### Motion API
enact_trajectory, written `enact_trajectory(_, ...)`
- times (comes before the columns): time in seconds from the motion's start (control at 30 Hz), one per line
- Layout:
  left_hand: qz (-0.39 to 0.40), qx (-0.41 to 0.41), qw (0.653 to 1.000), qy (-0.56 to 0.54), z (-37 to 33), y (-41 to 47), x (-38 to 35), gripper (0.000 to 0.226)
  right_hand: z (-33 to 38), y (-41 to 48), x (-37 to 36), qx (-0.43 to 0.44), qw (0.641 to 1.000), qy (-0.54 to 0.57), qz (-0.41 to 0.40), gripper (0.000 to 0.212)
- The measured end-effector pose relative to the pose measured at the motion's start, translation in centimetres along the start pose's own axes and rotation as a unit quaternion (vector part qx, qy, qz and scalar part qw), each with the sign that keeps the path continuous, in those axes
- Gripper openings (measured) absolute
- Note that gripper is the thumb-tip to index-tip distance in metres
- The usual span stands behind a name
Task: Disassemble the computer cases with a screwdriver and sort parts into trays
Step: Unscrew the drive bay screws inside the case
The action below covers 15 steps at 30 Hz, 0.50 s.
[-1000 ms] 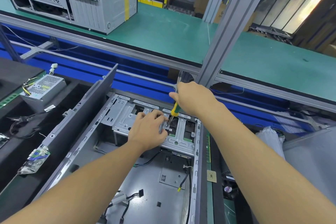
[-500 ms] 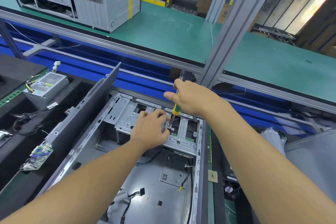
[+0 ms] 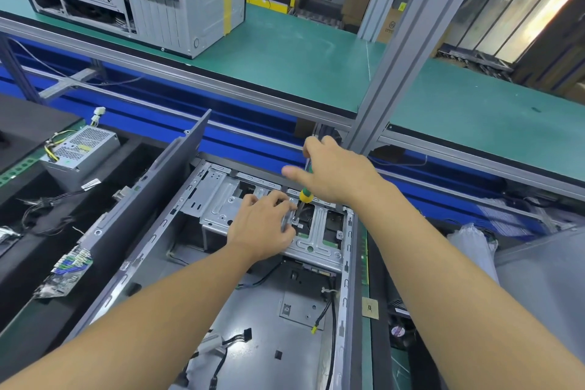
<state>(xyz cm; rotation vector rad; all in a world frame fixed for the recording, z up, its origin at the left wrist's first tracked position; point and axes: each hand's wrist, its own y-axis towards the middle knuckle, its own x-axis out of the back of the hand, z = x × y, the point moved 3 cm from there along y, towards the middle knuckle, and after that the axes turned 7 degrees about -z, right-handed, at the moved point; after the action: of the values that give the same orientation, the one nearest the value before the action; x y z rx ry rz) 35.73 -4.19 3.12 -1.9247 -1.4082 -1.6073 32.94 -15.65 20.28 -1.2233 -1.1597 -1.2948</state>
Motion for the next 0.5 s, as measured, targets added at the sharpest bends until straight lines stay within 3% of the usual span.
enact_trajectory(0.07, 0.002, -0.001, 1.000, 0.003, -0.01, 0.00, -0.01, 0.051, -0.18, 0.07, -0.09, -0.021, 0.999, -0.027, -0.031, 0.051)
enact_trajectory(0.13, 0.003, -0.002, 1.000, 0.002, 0.00, -0.01, -0.06, 0.050, -0.27, 0.20, -0.19, -0.009, 0.999, -0.011, -0.035, 0.036)
enact_trajectory(0.23, -0.001, -0.002, 1.000, 0.000, 0.02, -0.01, -0.02, 0.051, -0.36, 0.33, -0.10, 0.012, 0.997, 0.079, 0.019, 0.014)
enact_trajectory(0.37, 0.002, -0.003, 1.000, 0.002, 0.01, 0.00, -0.04, 0.051, -0.03, 0.26, 0.28, 0.013, 0.988, 0.128, 0.088, 0.032)
enact_trajectory(0.47, -0.002, -0.003, 1.000, 0.005, 0.02, -0.02, -0.03, 0.051, 0.16, 0.27, -0.08, 0.011, 0.994, 0.089, 0.054, 0.026)
enact_trajectory(0.5, -0.003, -0.003, 1.000, 0.006, 0.03, -0.01, 0.00, 0.052, 0.19, 0.26, -0.15, 0.006, 0.998, 0.060, 0.032, 0.033)
